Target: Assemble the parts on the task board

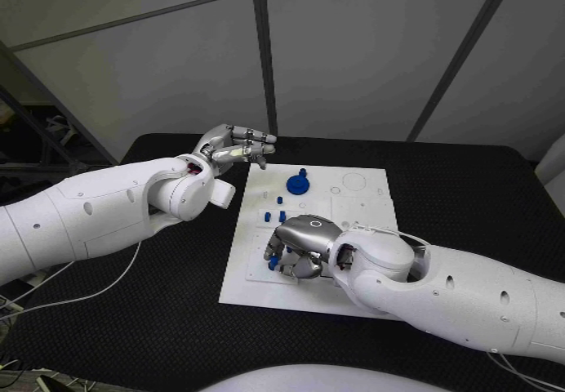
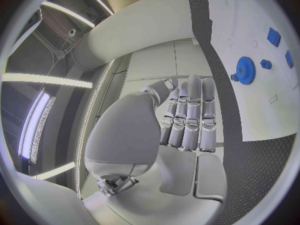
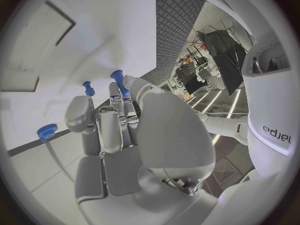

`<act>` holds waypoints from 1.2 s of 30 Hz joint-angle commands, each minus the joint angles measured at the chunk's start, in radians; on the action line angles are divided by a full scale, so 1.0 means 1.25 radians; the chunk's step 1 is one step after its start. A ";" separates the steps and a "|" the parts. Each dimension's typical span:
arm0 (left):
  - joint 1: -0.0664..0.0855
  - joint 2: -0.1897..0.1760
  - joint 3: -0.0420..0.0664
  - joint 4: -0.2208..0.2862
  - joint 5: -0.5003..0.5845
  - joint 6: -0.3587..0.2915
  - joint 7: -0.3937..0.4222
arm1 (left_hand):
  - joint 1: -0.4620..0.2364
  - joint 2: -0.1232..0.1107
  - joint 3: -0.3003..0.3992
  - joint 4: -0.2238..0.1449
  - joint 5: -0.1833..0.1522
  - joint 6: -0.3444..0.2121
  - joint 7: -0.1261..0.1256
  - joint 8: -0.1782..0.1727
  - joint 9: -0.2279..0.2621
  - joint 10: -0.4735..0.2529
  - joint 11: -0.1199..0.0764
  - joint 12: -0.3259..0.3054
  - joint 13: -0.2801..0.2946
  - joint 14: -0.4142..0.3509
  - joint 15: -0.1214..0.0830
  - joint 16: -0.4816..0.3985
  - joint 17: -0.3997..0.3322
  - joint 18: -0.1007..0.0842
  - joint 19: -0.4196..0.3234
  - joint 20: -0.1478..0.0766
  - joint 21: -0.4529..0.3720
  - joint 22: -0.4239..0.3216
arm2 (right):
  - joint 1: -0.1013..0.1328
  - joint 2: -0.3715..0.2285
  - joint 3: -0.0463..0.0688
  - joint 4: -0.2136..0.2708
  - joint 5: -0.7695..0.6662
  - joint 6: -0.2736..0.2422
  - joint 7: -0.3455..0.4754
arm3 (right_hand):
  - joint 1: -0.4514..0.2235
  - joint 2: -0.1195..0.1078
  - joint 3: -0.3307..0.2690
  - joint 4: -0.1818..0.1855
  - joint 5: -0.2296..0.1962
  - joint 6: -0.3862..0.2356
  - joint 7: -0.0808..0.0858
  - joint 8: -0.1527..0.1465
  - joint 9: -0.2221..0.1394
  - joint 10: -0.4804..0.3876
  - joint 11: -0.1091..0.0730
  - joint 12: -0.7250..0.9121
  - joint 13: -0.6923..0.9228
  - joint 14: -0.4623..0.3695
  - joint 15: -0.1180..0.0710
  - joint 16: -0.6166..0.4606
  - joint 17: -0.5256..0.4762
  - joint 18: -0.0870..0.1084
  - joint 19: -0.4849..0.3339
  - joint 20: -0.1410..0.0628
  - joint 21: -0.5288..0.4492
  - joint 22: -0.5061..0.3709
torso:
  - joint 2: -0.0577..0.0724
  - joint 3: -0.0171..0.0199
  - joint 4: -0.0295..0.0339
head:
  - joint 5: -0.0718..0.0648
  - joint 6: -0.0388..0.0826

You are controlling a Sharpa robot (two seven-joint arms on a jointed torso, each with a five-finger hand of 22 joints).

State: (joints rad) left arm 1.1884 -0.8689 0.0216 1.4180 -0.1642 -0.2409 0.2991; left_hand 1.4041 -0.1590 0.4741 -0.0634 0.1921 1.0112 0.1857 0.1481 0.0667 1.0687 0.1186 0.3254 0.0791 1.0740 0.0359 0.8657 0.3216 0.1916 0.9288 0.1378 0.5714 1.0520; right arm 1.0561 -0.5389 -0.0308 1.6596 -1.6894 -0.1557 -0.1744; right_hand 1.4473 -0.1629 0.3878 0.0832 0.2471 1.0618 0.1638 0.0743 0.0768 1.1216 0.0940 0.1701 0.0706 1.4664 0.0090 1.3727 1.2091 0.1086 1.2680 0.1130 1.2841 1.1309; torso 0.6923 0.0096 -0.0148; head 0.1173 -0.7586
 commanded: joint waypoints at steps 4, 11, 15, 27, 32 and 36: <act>0.001 0.000 0.001 0.001 0.002 0.010 -0.001 | -0.003 0.006 -0.005 0.001 0.001 -0.003 0.003 0.002 0.000 -0.007 0.000 0.003 0.000 0.000 0.004 -0.005 -0.001 -0.009 -0.006 0.002 -0.004 -0.001 | -0.001 0.000 -0.002 0.001 -0.008 -0.013 -0.001 | -0.024 -0.013 -0.017 0.004 -0.012 -0.075 -0.003 -0.010 -0.010 -0.052 0.008 -0.017 -0.003 0.022 0.010 -0.005 -0.012 -0.001 -0.020 0.011 -0.018 -0.023 | 0.000 0.0003 -0.0003 | -0.001 0.003; 0.001 -0.002 0.001 0.001 0.002 0.011 -0.004 | -0.003 0.006 -0.005 0.001 0.001 -0.003 0.003 0.002 0.000 -0.007 0.000 0.003 0.000 0.000 0.004 -0.005 -0.001 -0.009 -0.006 0.002 -0.004 -0.001 | -0.001 -0.010 -0.003 0.012 -0.009 -0.085 0.008 | -0.024 -0.007 -0.070 -0.004 -0.026 -0.167 -0.038 -0.007 -0.007 -0.127 0.021 -0.002 0.001 -0.005 0.022 -0.036 -0.069 0.009 -0.059 0.021 -0.055 -0.069 | 0.000 0.0008 -0.0002 | -0.002 0.005; 0.001 -0.002 0.001 0.000 0.002 0.012 -0.005 | -0.003 0.006 -0.005 0.001 0.001 -0.003 0.003 0.002 0.000 -0.007 0.000 0.003 0.000 0.000 0.004 -0.005 -0.001 -0.009 -0.006 0.002 -0.004 -0.001 | -0.001 -0.026 -0.003 0.027 -0.002 -0.152 0.030 | -0.019 -0.001 -0.097 -0.006 -0.023 -0.181 -0.041 -0.006 -0.006 -0.158 0.025 0.016 0.002 -0.014 0.025 -0.046 -0.089 0.013 -0.074 0.026 -0.072 -0.090 | 0.000 0.0012 0.0000 | -0.003 0.007; 0.001 -0.006 0.000 0.000 0.002 0.015 -0.007 | -0.003 0.007 -0.005 0.002 0.001 -0.004 0.003 0.002 0.000 -0.008 0.000 0.004 0.000 0.000 0.004 -0.005 -0.001 -0.009 -0.006 0.002 -0.005 -0.001 | 0.009 -0.208 0.017 0.120 0.223 -0.227 0.020 | -0.046 0.023 -0.131 0.032 -0.006 -0.044 -0.011 0.058 0.020 0.063 -0.023 0.199 0.064 0.010 -0.011 -0.019 -0.048 0.005 -0.033 0.000 -0.045 -0.051 | -0.002 -0.0015 -0.0027 | -0.030 0.018; 0.001 -0.010 -0.001 0.003 0.002 0.014 -0.005 | -0.005 0.007 -0.007 0.002 0.000 -0.004 0.003 0.002 0.000 -0.008 0.000 0.005 0.000 0.000 0.005 -0.006 -0.002 -0.009 -0.007 0.002 -0.005 -0.002 | 0.017 -0.312 0.026 0.150 0.316 -0.188 -0.043 | -0.088 0.005 -0.190 0.078 0.054 -0.002 -0.040 0.079 0.033 0.102 -0.058 0.392 0.235 0.040 -0.045 0.030 0.034 -0.015 0.042 -0.037 0.019 0.035 | -0.004 -0.0034 -0.0076 | -0.048 0.023; -0.001 -0.011 -0.002 0.005 0.002 0.013 -0.001 | -0.008 0.006 -0.010 0.004 -0.001 -0.003 0.003 0.003 0.000 -0.009 0.000 0.006 0.000 0.000 0.005 -0.006 -0.002 -0.009 -0.007 0.003 -0.006 -0.003 | 0.018 -0.382 0.027 0.183 0.331 -0.175 -0.088 | -0.093 0.016 -0.225 0.105 0.057 0.001 -0.045 0.095 0.052 0.131 -0.055 0.676 0.586 0.054 -0.043 0.074 0.113 -0.029 0.081 -0.037 0.061 0.097 | -0.004 -0.0035 -0.0111 | -0.069 0.024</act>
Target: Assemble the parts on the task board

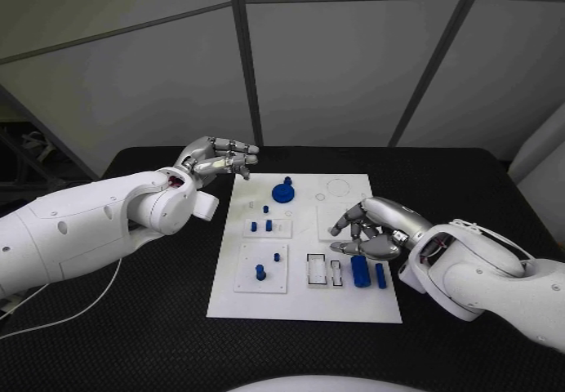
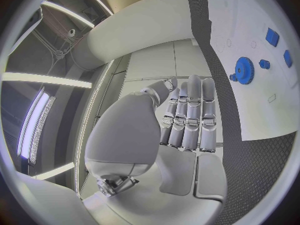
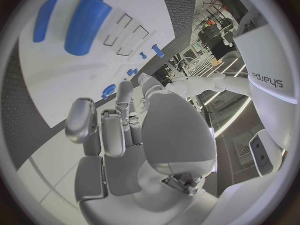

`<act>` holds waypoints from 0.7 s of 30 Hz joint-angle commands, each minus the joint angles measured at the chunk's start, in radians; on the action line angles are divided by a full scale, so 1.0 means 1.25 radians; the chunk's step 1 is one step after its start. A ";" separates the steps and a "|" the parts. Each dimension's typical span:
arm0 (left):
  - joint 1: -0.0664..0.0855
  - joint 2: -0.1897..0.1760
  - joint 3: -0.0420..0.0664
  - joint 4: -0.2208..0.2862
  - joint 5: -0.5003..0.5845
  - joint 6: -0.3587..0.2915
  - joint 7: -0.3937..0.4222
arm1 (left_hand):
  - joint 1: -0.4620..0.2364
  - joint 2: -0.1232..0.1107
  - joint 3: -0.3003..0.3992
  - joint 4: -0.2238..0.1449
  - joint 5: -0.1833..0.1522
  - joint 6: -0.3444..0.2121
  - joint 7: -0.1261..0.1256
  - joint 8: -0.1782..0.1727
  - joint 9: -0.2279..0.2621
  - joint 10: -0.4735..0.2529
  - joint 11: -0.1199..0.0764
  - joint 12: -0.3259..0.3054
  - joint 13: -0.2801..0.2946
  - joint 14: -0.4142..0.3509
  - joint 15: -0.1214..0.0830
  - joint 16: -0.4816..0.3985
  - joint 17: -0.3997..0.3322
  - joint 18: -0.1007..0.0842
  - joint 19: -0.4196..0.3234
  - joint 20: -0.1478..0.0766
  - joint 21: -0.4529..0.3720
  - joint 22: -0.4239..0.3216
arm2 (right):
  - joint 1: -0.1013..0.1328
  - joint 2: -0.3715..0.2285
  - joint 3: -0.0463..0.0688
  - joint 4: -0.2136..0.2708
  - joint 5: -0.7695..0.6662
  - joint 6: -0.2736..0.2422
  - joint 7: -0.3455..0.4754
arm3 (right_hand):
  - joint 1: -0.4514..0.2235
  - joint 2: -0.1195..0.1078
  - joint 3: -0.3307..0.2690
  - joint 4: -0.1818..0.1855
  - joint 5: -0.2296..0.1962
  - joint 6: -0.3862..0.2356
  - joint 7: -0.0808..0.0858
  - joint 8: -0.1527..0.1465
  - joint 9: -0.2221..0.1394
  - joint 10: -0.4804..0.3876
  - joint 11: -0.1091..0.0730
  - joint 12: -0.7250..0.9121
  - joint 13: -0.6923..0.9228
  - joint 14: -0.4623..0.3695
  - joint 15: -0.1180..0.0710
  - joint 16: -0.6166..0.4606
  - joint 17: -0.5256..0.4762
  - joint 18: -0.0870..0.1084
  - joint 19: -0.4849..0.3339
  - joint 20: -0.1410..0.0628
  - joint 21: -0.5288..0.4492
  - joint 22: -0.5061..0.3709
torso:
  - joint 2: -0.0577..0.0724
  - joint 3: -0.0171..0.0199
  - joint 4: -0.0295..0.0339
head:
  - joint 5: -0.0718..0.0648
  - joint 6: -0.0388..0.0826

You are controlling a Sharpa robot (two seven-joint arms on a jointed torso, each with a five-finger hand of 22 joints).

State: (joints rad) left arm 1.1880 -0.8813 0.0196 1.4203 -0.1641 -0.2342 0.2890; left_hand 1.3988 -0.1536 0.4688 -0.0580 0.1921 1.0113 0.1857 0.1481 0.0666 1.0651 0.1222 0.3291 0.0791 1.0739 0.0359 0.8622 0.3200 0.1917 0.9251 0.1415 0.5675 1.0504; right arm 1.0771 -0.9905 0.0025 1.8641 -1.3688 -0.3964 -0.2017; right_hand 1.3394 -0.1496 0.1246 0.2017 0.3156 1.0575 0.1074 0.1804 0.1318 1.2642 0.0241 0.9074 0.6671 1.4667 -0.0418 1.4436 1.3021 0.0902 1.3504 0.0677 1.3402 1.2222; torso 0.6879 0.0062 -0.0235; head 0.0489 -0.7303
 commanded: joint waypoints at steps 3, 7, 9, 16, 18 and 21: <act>-0.003 -0.002 0.000 0.005 0.001 0.007 0.008 | -0.008 0.003 -0.008 0.002 -0.001 -0.003 0.003 0.003 0.000 -0.006 -0.003 0.005 0.001 0.000 0.005 -0.003 -0.002 -0.009 -0.004 0.001 -0.005 -0.003 | 0.001 -0.047 0.001 0.031 0.053 0.018 -0.089 | -0.015 0.005 -0.040 0.030 0.007 0.000 -0.002 0.022 0.023 0.021 0.001 0.153 0.195 0.057 0.000 0.032 0.066 -0.016 0.024 -0.001 0.027 0.039 | -0.001 -0.0004 -0.0037 | -0.026 0.002; -0.010 -0.005 -0.001 0.010 0.001 0.007 0.010 | -0.010 0.003 -0.011 0.004 -0.002 -0.003 0.002 0.004 0.000 -0.007 -0.003 0.007 0.001 0.001 0.006 -0.003 -0.002 -0.009 -0.005 0.002 -0.007 -0.004 | 0.000 -0.079 0.001 0.043 0.001 0.013 -0.129 | -0.030 0.000 -0.078 0.056 0.041 -0.009 -0.002 0.037 0.040 0.033 0.000 0.210 0.274 0.061 -0.001 0.046 0.092 -0.019 0.031 0.000 0.035 0.051 | -0.002 -0.0006 -0.0029 | -0.038 0.001; -0.012 -0.006 -0.001 0.012 0.001 0.007 0.010 | -0.010 0.003 -0.011 0.004 -0.002 -0.003 0.002 0.004 0.000 -0.007 -0.003 0.007 0.001 0.001 0.006 -0.003 -0.002 -0.009 -0.005 0.002 -0.007 -0.004 | -0.004 -0.090 0.001 0.048 -0.023 0.015 -0.148 | -0.030 0.000 -0.096 0.063 0.047 -0.013 -0.003 0.045 0.049 0.035 0.001 0.223 0.295 0.062 -0.001 0.049 0.099 -0.020 0.033 0.000 0.038 0.056 | -0.002 -0.0013 -0.0028 | -0.044 0.002; -0.016 -0.009 -0.001 0.016 0.002 0.007 0.010 | -0.010 0.003 -0.011 0.004 -0.002 -0.003 0.002 0.004 0.000 -0.007 -0.003 0.007 0.001 0.001 0.006 -0.003 -0.002 -0.009 -0.005 0.002 -0.007 -0.004 | -0.020 -0.095 -0.001 0.052 -0.076 0.043 -0.195 | -0.055 0.008 -0.157 0.071 0.045 -0.019 -0.007 0.074 0.079 0.046 -0.002 0.257 0.350 0.063 -0.003 0.056 0.112 -0.022 0.038 -0.001 0.044 0.066 | -0.002 -0.0008 -0.0028 | -0.046 0.000; -0.016 -0.009 -0.001 0.016 0.002 0.008 0.010 | -0.010 0.003 -0.011 0.004 -0.002 -0.003 0.002 0.004 0.000 -0.007 -0.003 0.007 0.001 0.001 0.006 -0.003 -0.002 -0.009 -0.005 0.002 -0.007 -0.004 | -0.026 -0.091 -0.001 0.049 -0.084 0.052 -0.205 | -0.062 0.011 -0.169 0.072 0.043 -0.021 -0.008 0.080 0.086 0.046 -0.003 0.258 0.355 0.063 -0.003 0.056 0.112 -0.022 0.037 -0.001 0.044 0.066 | -0.002 -0.0011 -0.0018 | -0.050 0.000; -0.017 -0.009 -0.001 0.017 0.002 0.008 0.010 | -0.010 0.003 -0.011 0.004 -0.002 -0.003 0.002 0.004 0.000 -0.007 -0.003 0.007 0.001 0.001 0.006 -0.003 -0.002 -0.009 -0.005 0.002 -0.007 -0.004 | -0.036 -0.084 -0.002 0.042 -0.093 0.063 -0.215 | -0.067 0.013 -0.180 0.072 0.043 -0.024 -0.008 0.085 0.092 0.045 -0.003 0.258 0.358 0.063 -0.003 0.056 0.113 -0.022 0.037 -0.001 0.044 0.066 | -0.002 -0.0017 -0.0016 | -0.052 0.000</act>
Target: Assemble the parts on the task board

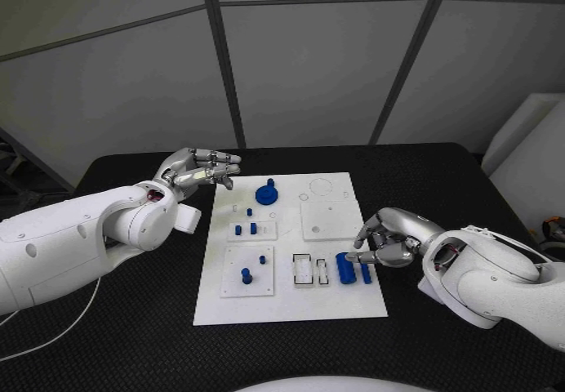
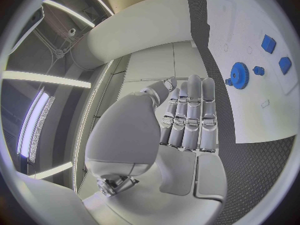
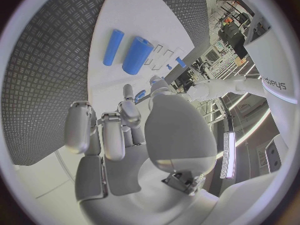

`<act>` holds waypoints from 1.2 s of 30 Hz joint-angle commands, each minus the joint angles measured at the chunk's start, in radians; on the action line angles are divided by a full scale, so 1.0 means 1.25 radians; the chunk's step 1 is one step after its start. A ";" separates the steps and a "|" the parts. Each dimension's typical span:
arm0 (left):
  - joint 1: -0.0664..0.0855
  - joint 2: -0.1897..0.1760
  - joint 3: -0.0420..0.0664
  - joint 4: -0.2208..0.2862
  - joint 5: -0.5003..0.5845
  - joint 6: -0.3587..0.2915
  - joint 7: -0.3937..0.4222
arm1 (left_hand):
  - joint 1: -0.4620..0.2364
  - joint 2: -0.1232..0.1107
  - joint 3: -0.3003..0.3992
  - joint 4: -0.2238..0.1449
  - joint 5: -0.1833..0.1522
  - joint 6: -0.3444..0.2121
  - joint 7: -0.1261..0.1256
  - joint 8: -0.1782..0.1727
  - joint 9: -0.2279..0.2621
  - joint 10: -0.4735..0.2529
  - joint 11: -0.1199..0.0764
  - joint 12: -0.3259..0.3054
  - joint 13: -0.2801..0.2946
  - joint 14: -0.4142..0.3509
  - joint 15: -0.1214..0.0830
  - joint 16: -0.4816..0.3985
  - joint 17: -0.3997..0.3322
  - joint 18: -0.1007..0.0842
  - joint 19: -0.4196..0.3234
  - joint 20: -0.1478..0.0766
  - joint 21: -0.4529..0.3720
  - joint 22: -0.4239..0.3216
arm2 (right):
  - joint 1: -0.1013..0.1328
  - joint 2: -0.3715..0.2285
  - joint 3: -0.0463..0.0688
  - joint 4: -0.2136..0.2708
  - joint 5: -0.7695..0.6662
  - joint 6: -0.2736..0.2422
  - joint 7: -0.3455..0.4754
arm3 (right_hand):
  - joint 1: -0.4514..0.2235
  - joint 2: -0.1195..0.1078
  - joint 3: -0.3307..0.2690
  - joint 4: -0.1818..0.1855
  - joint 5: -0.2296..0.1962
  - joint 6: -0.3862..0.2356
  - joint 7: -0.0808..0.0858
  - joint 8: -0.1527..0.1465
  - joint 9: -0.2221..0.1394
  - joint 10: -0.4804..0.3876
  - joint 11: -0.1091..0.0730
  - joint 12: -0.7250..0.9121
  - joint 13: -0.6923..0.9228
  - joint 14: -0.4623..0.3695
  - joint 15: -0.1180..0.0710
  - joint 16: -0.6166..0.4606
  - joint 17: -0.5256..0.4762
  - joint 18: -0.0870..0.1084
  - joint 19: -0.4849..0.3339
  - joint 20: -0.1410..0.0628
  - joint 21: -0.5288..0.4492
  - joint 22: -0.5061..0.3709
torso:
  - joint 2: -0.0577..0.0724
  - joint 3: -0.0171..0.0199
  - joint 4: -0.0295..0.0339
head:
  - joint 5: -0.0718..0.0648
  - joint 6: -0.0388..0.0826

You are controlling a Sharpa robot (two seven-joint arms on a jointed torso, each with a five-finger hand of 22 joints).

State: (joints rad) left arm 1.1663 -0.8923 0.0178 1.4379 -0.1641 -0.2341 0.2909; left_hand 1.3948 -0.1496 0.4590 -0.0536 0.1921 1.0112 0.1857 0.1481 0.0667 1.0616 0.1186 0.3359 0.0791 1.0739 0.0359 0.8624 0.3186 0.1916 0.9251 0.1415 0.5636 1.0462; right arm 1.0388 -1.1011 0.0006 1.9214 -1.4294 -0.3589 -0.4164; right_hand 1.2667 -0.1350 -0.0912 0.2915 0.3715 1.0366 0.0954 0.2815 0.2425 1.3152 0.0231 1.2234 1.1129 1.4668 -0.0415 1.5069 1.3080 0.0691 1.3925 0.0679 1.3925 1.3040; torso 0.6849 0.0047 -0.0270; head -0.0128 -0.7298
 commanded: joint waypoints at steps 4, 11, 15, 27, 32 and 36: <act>0.000 -0.001 0.001 0.003 0.001 0.008 0.009 | -0.007 -0.001 -0.003 0.000 -0.002 -0.003 0.002 0.004 0.000 -0.004 0.000 0.001 0.001 0.001 0.006 -0.003 -0.001 -0.009 -0.005 0.002 -0.004 -0.001 | -0.023 0.016 0.000 -0.011 -0.053 0.042 -0.050 | -0.013 0.004 -0.017 0.001 -0.001 -0.011 0.001 0.009 0.010 0.003 -0.002 0.005 0.005 0.063 -0.004 0.006 0.109 -0.005 0.003 -0.001 0.002 0.000 | 0.001 0.0007 0.0004 | -0.003 -0.001; -0.002 -0.003 0.001 0.005 0.001 0.009 0.008 | -0.007 -0.001 -0.003 0.000 -0.002 -0.003 0.002 0.004 0.000 -0.004 0.000 0.001 0.001 0.001 0.006 -0.003 -0.001 -0.009 -0.005 0.002 -0.004 -0.001 | -0.047 0.043 -0.001 -0.032 -0.070 0.045 -0.051 | -0.022 0.011 -0.030 0.001 0.009 -0.019 0.001 0.017 0.020 0.000 -0.002 0.002 0.007 0.063 -0.003 0.005 0.108 -0.005 0.002 -0.001 0.001 0.000 | 0.001 0.0020 0.0023 | -0.001 -0.002; -0.003 -0.004 0.001 0.005 0.001 0.009 0.008 | -0.007 -0.001 -0.003 0.000 -0.002 -0.003 0.002 0.004 0.000 -0.004 0.000 0.001 0.001 0.001 0.006 -0.003 -0.001 -0.009 -0.005 0.002 -0.004 -0.001 | -0.051 0.053 -0.001 -0.038 -0.077 0.050 -0.053 | -0.025 0.013 -0.033 0.001 0.011 -0.020 0.001 0.019 0.022 0.000 -0.002 0.002 0.008 0.062 -0.003 0.005 0.107 -0.005 0.001 -0.001 0.000 -0.001 | 0.001 0.0007 0.0008 | 0.001 -0.002; -0.005 -0.005 0.001 0.006 0.001 0.013 0.004 | -0.008 0.000 -0.004 0.001 -0.002 -0.004 0.002 0.004 0.000 -0.005 0.000 0.003 0.001 0.001 0.006 -0.003 -0.001 -0.008 -0.005 0.002 -0.005 -0.002 | -0.060 0.081 -0.001 -0.057 -0.081 0.065 -0.065 | -0.013 0.029 -0.035 -0.001 0.021 -0.024 0.000 0.031 0.035 0.001 -0.004 0.002 0.016 0.062 -0.004 0.004 0.106 -0.004 0.000 -0.002 -0.001 -0.001 | 0.001 -0.0005 0.0007 | 0.001 -0.004; -0.005 -0.007 0.001 0.008 0.001 0.013 0.003 | -0.008 0.000 -0.004 0.001 -0.002 -0.004 0.002 0.004 0.000 -0.005 0.000 0.003 0.001 0.001 0.006 -0.003 -0.001 -0.008 -0.005 0.002 -0.005 -0.002 | -0.061 0.084 -0.001 -0.054 -0.084 0.036 -0.068 | 0.007 0.045 -0.035 -0.003 0.040 -0.020 -0.005 0.046 0.050 0.011 -0.007 0.013 0.035 0.063 -0.007 0.005 0.110 -0.005 0.003 -0.004 0.002 0.004 | 0.000 -0.0004 0.0006 | 0.003 -0.003; -0.005 -0.009 0.001 0.009 0.001 0.013 0.002 | -0.009 0.000 -0.005 0.001 -0.002 -0.004 0.002 0.004 0.000 -0.006 0.000 0.003 0.001 0.001 0.006 -0.003 -0.001 -0.008 -0.005 0.002 -0.006 -0.003 | -0.062 0.079 -0.001 -0.041 -0.082 -0.001 -0.070 | 0.018 0.053 -0.037 -0.003 0.079 -0.016 -0.009 0.058 0.062 0.021 -0.011 0.022 0.050 0.064 -0.011 0.009 0.117 -0.007 0.008 -0.007 0.007 0.011 | 0.000 0.0003 0.0004 | 0.006 -0.003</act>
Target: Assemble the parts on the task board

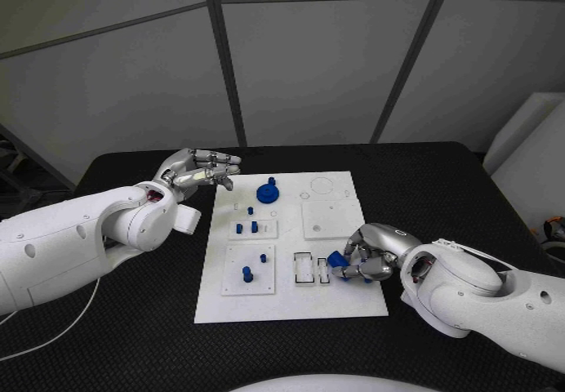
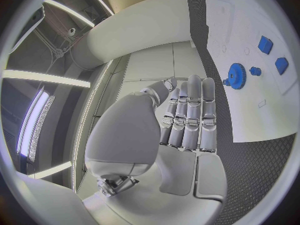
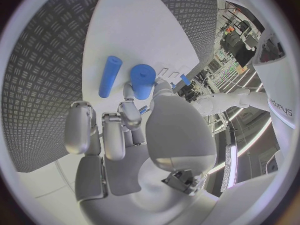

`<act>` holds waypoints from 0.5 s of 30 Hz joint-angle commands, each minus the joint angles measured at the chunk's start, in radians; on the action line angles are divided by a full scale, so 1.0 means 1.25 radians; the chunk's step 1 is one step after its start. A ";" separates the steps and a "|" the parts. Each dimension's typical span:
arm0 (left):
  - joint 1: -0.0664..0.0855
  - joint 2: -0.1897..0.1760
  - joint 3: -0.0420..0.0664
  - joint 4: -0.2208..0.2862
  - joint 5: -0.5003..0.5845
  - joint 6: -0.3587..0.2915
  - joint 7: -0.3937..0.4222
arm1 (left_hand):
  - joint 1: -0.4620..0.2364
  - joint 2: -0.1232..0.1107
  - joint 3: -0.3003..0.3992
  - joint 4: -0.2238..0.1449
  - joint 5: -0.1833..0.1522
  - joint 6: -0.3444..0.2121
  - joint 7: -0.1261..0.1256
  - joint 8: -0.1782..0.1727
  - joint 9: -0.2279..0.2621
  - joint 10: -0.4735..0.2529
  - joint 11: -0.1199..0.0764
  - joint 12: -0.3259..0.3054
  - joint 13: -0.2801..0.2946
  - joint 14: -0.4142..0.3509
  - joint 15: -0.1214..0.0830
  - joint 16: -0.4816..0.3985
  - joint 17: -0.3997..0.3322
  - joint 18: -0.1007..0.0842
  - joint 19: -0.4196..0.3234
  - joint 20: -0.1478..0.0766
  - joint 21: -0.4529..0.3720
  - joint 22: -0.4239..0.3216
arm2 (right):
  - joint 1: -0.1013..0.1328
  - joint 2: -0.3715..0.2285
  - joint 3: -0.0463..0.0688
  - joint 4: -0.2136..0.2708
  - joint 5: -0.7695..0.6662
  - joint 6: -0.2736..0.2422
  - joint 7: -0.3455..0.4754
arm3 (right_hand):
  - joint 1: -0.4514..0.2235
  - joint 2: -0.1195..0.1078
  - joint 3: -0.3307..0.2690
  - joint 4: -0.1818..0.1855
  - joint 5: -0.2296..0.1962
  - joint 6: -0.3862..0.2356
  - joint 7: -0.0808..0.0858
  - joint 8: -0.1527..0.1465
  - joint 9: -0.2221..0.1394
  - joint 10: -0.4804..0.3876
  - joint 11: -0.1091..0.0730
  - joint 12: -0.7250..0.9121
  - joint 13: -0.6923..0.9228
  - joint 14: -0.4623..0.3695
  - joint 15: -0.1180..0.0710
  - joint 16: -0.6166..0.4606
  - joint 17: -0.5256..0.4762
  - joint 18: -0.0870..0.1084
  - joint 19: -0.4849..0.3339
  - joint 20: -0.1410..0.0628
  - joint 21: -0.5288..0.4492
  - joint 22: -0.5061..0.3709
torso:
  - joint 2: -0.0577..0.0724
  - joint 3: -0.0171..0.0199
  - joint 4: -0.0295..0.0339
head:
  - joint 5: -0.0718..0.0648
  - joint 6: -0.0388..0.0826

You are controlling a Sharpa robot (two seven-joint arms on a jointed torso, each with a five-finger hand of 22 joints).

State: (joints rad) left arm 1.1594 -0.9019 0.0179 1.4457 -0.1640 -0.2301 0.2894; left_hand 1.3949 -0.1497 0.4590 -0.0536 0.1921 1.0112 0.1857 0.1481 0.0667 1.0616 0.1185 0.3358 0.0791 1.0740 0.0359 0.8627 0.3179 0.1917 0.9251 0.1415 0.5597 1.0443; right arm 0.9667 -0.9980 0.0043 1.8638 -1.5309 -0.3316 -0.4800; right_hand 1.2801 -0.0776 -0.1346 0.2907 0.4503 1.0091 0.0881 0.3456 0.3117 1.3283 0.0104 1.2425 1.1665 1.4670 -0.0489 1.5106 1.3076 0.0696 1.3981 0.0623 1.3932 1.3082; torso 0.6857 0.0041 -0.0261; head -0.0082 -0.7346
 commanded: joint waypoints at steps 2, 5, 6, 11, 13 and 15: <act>0.001 -0.002 0.001 0.003 0.001 0.010 0.003 | -0.009 0.000 -0.005 0.001 -0.002 -0.004 0.002 0.004 0.000 -0.006 0.000 0.003 0.001 0.001 0.006 -0.004 -0.001 -0.008 -0.005 0.002 -0.003 -0.001 | -0.004 -0.006 -0.004 0.014 0.005 -0.038 -0.019 | 0.009 0.009 -0.003 -0.002 0.029 0.008 -0.005 0.010 0.011 0.013 -0.003 0.009 0.012 0.065 -0.006 0.007 0.120 -0.008 0.006 -0.003 0.008 0.011 | -0.001 0.0006 -0.0008 | 0.003 0.002; 0.001 -0.002 0.001 0.003 0.001 0.010 0.002 | -0.009 0.000 -0.005 0.001 -0.002 -0.004 0.002 0.004 0.000 -0.006 0.000 0.003 0.001 0.001 0.006 -0.004 -0.001 -0.008 -0.005 0.002 -0.003 -0.001 | -0.004 -0.013 -0.004 0.032 0.019 -0.066 -0.019 | 0.011 0.013 -0.006 -0.001 0.048 0.009 -0.007 0.015 0.019 0.018 -0.005 0.012 0.019 0.066 -0.008 0.009 0.125 -0.009 0.009 -0.005 0.011 0.015 | -0.002 -0.0007 -0.0010 | 0.003 0.002; 0.001 -0.002 0.001 0.003 0.001 0.010 0.002 | -0.009 0.000 -0.005 0.001 -0.002 -0.004 0.002 0.004 0.000 -0.006 0.000 0.003 0.001 0.001 0.006 -0.004 -0.001 -0.008 -0.005 0.002 -0.003 -0.001 | -0.004 -0.014 -0.004 0.039 0.025 -0.075 -0.019 | 0.011 0.014 -0.007 -0.001 0.052 0.009 -0.008 0.016 0.021 0.019 -0.005 0.013 0.021 0.066 -0.008 0.010 0.126 -0.009 0.009 -0.005 0.012 0.016 | -0.001 -0.0009 -0.0005 | 0.003 0.002; 0.001 -0.001 0.001 0.003 0.001 0.009 0.002 | -0.009 0.000 -0.005 0.001 -0.002 -0.004 0.002 0.004 0.000 -0.006 0.000 0.003 0.001 0.001 0.006 -0.004 -0.001 -0.008 -0.005 0.002 -0.003 -0.001 | -0.004 -0.017 -0.003 0.063 0.044 -0.109 -0.016 | 0.009 0.018 -0.010 0.000 0.062 0.010 -0.009 0.019 0.025 0.023 -0.007 0.015 0.026 0.067 -0.009 0.012 0.130 -0.010 0.011 -0.006 0.015 0.020 | -0.001 -0.0009 0.0013 | 0.004 0.005; 0.001 -0.001 0.001 0.003 0.001 0.009 0.002 | -0.009 0.000 -0.005 0.001 -0.002 -0.004 0.002 0.004 0.000 -0.006 0.000 0.003 0.001 0.001 0.006 -0.004 -0.001 -0.008 -0.005 0.002 -0.003 -0.001 | -0.003 -0.016 -0.003 0.069 0.050 -0.118 -0.016 | 0.008 0.019 -0.010 0.000 0.064 0.010 -0.010 0.020 0.027 0.023 -0.007 0.016 0.027 0.067 -0.009 0.012 0.131 -0.010 0.012 -0.007 0.015 0.021 | -0.001 -0.0007 0.0010 | 0.007 0.005; 0.001 -0.002 0.001 0.003 0.001 0.009 0.002 | -0.009 0.000 -0.005 0.001 -0.002 -0.004 0.002 0.004 0.000 -0.006 0.000 0.003 0.001 0.001 0.006 -0.004 -0.001 -0.008 -0.005 0.002 -0.003 -0.001 | -0.003 -0.010 -0.003 0.071 0.059 -0.124 -0.014 | 0.006 0.020 -0.011 0.000 0.066 0.011 -0.010 0.020 0.028 0.024 -0.007 0.015 0.028 0.067 -0.010 0.013 0.133 -0.010 0.013 -0.007 0.016 0.022 | 0.000 -0.0007 0.0012 | 0.008 0.005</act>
State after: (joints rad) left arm 1.1593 -0.9036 0.0179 1.4471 -0.1640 -0.2290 0.2884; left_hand 1.3949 -0.1497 0.4590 -0.0536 0.1921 1.0113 0.1857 0.1481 0.0667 1.0617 0.1185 0.3358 0.0792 1.0739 0.0359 0.8627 0.3179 0.1916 0.9251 0.1415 0.5597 1.0436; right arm 0.9610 -1.0149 0.0004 1.9479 -1.4901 -0.4292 -0.4982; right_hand 1.2905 -0.0634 -0.1408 0.2913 0.5285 1.0147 0.0821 0.3680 0.3434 1.3514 0.0012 1.2582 1.1994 1.4669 -0.0558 1.5223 1.3075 0.0696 1.4067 0.0536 1.4086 1.3080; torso 0.6841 0.0033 -0.0258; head 0.0002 -0.7280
